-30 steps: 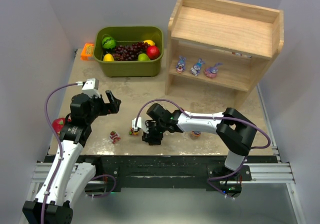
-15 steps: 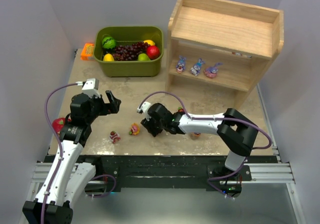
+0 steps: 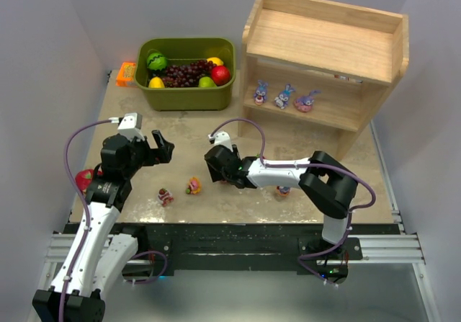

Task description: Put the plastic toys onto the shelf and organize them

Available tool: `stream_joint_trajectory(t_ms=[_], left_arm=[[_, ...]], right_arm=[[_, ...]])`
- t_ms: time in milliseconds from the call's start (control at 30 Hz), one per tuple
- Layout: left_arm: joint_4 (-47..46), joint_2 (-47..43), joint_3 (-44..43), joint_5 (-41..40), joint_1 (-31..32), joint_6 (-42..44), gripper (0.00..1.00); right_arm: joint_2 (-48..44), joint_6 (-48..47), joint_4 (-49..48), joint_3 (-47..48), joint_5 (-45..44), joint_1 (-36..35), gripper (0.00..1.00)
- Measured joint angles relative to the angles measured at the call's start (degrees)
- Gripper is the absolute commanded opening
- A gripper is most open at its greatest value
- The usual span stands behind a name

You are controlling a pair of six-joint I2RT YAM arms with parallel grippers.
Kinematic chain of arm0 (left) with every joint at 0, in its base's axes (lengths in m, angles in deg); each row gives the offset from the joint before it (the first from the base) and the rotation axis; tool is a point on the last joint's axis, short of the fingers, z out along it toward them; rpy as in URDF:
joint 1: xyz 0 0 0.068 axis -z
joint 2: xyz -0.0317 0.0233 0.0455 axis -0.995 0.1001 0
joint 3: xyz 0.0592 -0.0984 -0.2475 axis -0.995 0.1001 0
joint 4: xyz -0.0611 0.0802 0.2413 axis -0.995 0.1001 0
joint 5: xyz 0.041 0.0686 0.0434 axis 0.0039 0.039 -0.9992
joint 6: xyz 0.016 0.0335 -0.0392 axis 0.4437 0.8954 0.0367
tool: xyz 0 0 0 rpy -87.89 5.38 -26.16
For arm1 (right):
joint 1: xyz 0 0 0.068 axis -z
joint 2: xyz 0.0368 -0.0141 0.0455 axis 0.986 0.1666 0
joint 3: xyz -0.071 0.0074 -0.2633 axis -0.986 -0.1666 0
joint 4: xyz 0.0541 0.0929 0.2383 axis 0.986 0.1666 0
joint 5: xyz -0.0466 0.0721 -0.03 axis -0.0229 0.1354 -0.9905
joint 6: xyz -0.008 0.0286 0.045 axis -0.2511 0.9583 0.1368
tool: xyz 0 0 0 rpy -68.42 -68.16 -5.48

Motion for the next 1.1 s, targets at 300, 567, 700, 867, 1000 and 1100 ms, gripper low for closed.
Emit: stream_joint_trajectory(t_ms=[300,567,700,867,1000,1100], left_arm=[[0.0,-0.5,0.3,0.0,0.0,0.0,0.99],[0.0,-0.5,0.5,0.0,0.0,0.0,0.99],[0.0,-0.5,0.5,0.0,0.0,0.0,0.99],[0.0,-0.5,0.5,0.0,0.0,0.0,1.0],[0.0,-0.4,0.5,0.0,0.0,0.0,0.99],[0.0,-0.3,0.5,0.0,0.0,0.0,0.99]], right_arm=[[-1.6,-2.9,0.7,-1.1,-0.5,0.1,0.79],[-3.0,-6.1,-2.1,-3.7,4.3,0.1,0.79],[-3.0,-7.1,-2.6,-4.6,6.0,0.1,0.79],[-3.0,-7.2,-3.0,-4.9,6.8,0.6,0.78],[-2.6,-7.3,-3.7,-5.0,6.8,1.2,0.74],[-2.2,-7.4,-4.2,-5.2,7.1,1.3,0.73]])
